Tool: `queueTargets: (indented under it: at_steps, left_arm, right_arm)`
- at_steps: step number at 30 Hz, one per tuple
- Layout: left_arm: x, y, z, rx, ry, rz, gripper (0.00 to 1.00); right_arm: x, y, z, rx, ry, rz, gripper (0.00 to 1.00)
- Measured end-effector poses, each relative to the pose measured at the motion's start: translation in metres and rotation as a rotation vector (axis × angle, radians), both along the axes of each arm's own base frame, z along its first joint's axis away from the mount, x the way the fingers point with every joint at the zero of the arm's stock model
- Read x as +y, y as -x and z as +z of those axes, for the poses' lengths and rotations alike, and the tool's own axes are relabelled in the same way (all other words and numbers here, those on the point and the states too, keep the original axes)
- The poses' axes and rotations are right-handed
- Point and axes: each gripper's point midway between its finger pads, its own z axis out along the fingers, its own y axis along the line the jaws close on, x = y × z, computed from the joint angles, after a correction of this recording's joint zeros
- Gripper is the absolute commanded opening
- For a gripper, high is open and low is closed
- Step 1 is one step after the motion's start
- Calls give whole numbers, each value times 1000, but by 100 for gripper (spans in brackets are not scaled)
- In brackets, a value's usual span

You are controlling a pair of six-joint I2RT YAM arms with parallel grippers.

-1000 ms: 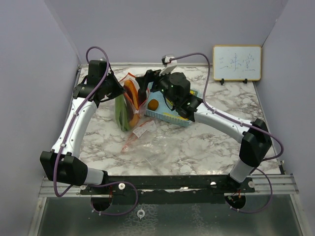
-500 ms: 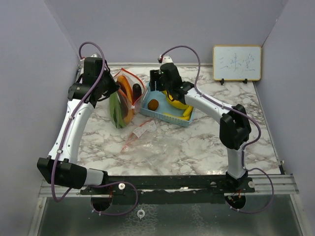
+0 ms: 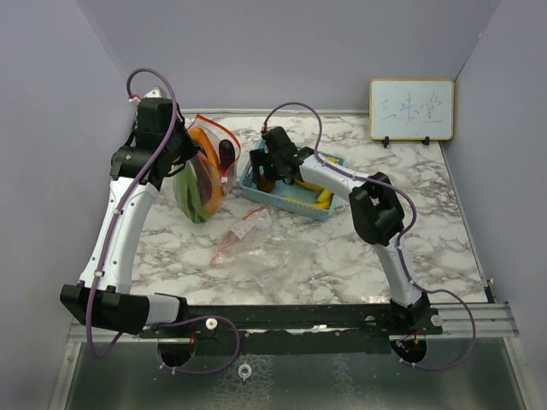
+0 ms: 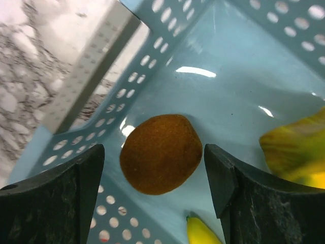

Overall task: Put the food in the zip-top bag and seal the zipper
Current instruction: Pick up the fake fruit from the bin.

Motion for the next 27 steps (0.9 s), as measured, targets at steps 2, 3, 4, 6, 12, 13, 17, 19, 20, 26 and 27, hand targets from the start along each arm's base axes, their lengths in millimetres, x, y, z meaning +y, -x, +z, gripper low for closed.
queueTargets:
  at_steps: [2,3,4,6,12,13,17,19,20,26,27]
  left_arm:
    - [1,1,-1,4,-8,-1,0]
    - [1,1,-1,6,-10,-2,0]
    - [1,1,-2,7,-13,-3,0]
    - [2,2,-2,9,-17,-5,0]
    - [2,2,-3,11,-21,-6,0]
    - [2,2,-3,11,-20,-6,0]
    - [2,2,-3,11,-19,-5,0]
    - [2,2,-3,11,-16,-5,0]
    - [1,2,-3,11,-14,-5,0]
    - [-11,1,-11,23,41,-39,0]
    - [-14,1,-15,29,57,-50,0]
  right_arm:
    - [0,2,-15,32,17,3,77]
    - [0,2,-22,42,25,4,75]
    - [-1,4,-31,60,40,4,73]
    - [0,1,-37,66,51,0,58]
    - [-2,-1,-35,66,65,-9,43]
    - [-3,0,-34,63,69,-10,43]
    - [-14,6,-18,45,84,-13,43]
    - [-18,9,1,20,77,-10,43]
    - [-19,10,16,0,65,-8,43]
    - [-16,32,137,-192,-134,110,43]
    - [-10,40,164,-237,-196,159,43]
